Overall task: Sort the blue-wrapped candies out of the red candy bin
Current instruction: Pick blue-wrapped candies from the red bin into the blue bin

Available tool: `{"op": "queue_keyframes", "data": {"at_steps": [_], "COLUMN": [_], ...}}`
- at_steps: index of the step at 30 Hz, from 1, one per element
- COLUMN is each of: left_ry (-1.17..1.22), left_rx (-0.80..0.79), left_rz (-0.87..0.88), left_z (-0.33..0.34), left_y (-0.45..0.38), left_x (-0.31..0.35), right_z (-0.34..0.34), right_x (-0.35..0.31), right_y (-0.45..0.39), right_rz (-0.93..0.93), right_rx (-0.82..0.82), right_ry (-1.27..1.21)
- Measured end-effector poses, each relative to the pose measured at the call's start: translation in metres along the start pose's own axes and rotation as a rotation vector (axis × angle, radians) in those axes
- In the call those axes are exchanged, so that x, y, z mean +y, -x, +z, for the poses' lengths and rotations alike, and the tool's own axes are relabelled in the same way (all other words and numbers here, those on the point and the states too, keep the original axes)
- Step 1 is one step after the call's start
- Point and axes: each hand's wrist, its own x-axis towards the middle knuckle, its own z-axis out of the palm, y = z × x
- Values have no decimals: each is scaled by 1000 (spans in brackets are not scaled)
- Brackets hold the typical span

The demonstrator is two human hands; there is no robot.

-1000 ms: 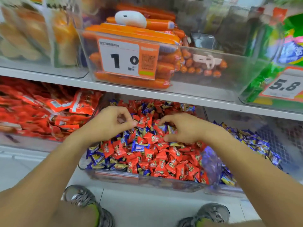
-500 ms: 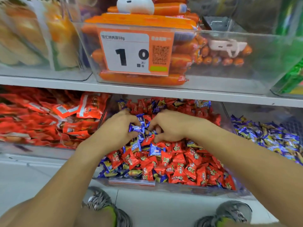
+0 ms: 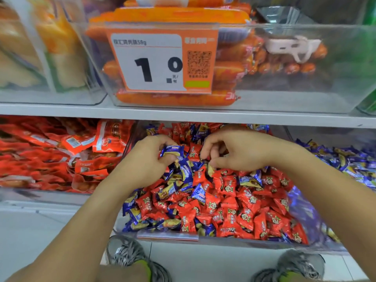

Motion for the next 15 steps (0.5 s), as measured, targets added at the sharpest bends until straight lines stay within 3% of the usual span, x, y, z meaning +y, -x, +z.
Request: {"op": "queue_keyframes", "data": {"at_steps": [4,11,15], "left_ry": [37,-4,-90], "left_rx": [-69,15,13], "left_rz": [-16,-49,-43], "left_z": [-4,-8,-3], "left_y": [-1,2,2], "left_x": [-4,-2,-3], "right_z": [0,43,37], "right_x": [-10,-28,-27], "right_y": [-4,-38,-39], "right_rz": [10,57,32], "right_rx": [-6,38,14], "right_ry": [-47,396,286]}}
